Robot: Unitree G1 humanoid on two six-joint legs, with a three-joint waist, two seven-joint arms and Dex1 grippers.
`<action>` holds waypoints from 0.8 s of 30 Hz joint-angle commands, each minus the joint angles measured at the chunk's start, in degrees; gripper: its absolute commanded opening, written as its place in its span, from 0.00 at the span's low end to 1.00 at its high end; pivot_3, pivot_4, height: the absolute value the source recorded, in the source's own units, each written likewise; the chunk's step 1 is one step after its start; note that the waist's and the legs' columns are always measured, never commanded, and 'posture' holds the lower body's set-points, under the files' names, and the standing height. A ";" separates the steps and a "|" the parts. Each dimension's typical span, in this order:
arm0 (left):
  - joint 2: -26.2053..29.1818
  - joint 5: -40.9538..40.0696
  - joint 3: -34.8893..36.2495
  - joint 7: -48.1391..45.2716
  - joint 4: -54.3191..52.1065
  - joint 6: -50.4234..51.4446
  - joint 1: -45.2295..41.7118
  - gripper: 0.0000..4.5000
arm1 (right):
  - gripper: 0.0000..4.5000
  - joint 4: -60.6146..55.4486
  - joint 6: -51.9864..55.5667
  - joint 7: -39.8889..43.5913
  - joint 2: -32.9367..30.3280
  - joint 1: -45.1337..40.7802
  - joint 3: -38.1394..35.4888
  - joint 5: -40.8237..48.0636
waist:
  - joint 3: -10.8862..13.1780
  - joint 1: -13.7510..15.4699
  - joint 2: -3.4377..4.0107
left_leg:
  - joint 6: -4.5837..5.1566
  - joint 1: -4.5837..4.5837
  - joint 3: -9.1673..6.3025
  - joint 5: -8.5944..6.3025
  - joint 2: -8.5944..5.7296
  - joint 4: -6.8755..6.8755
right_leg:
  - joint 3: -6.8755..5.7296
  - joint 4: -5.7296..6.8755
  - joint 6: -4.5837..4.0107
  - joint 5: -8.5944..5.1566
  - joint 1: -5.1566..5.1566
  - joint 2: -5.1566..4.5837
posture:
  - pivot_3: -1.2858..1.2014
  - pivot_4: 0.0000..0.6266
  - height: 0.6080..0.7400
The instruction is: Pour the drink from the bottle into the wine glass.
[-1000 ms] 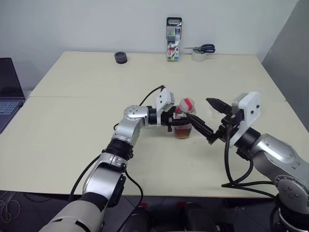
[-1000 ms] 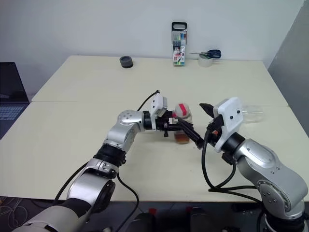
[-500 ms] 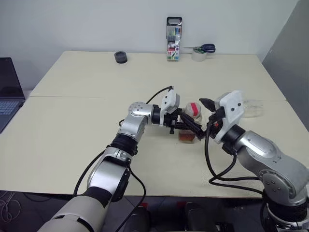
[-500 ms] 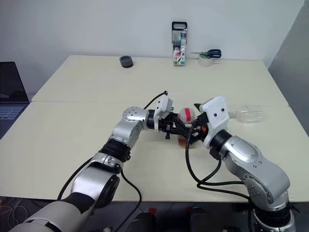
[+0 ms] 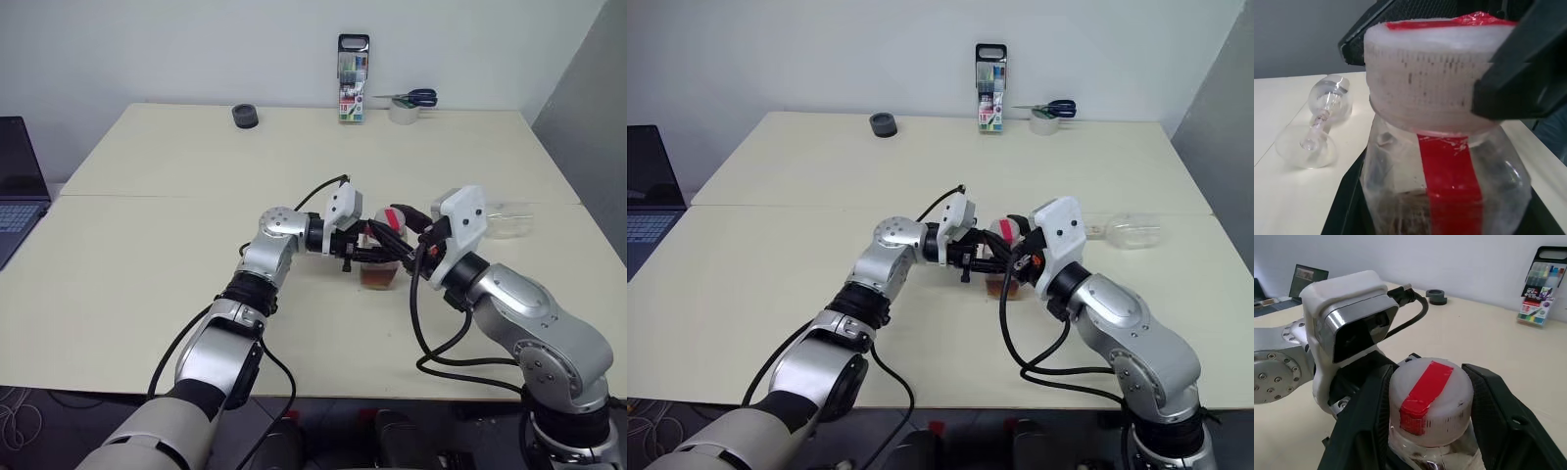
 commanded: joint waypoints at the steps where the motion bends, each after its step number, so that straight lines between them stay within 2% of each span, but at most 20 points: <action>1: 0.32 -0.56 -0.48 -1.84 -3.69 0.36 -0.25 0.38 | 0.42 10.48 -6.75 19.85 -9.31 -6.35 0.15 -0.47 | 0.22 -0.05 -0.02 | 0.01 0.02 0.05 0.00 -0.03 0.01 | 0.04 0.00 0.04 0.02 0.01 -0.01 | 0.52 0.24 1.00; 3: 0.49 -0.44 -0.56 -2.05 -4.09 0.15 -0.06 0.38 | 0.42 17.42 -7.81 28.97 -13.62 -10.47 0.00 0.95 | 0.41 -0.09 0.01 | 0.02 0.02 0.04 0.00 0.00 0.04 | 0.01 0.00 0.05 0.03 0.01 0.01 | 0.52 0.24 1.00; 5: 0.68 -0.43 -0.51 -1.88 -4.62 0.09 0.22 0.38 | 0.42 20.55 -7.38 33.80 -15.31 -12.61 -0.26 2.67 | 0.45 -0.13 0.01 | 0.02 0.03 0.00 0.00 0.03 0.00 | -0.03 -0.01 0.03 0.02 0.01 0.04 | 0.52 0.24 1.00; 10: 1.41 -0.72 -0.09 -0.70 -5.90 0.81 0.75 0.38 | 0.42 19.88 -6.09 33.01 -13.83 -11.08 -2.80 5.21 | 0.53 -0.02 -0.03 | 0.05 -0.09 0.03 -0.02 0.02 0.00 | 0.00 -0.02 -0.01 0.01 -0.08 -0.02 | 0.52 0.24 1.00; 17: 1.56 0.00 0.60 1.74 -3.60 0.02 -0.67 0.38 | 0.92 5.05 -5.11 19.34 -10.25 -1.20 -9.54 4.81 | 0.55 0.20 -0.01 | 0.04 -0.28 -0.01 -0.01 -0.02 0.04 | -0.01 0.04 0.00 0.02 -0.25 -0.08 | 0.52 0.24 1.00; 21: 1.03 0.55 1.01 3.10 -1.22 -1.70 -2.04 0.38 | 0.92 -4.43 -1.28 6.72 -5.43 4.05 -9.37 1.96 | 0.55 0.18 -0.02 | 0.03 -0.29 -0.04 -0.01 0.01 0.03 | -0.04 0.03 0.00 0.02 -0.25 -0.06 | 0.52 0.24 1.00; 24: 0.64 0.80 1.12 3.72 0.48 -3.19 -2.95 0.38 | 0.92 -8.15 0.16 -3.51 0.84 4.93 -5.43 -3.34 | 0.55 0.02 -0.01 | 0.03 -0.27 0.01 -0.01 0.00 0.03 | 0.01 0.06 0.01 0.02 -0.27 -0.04 | 0.52 0.24 1.00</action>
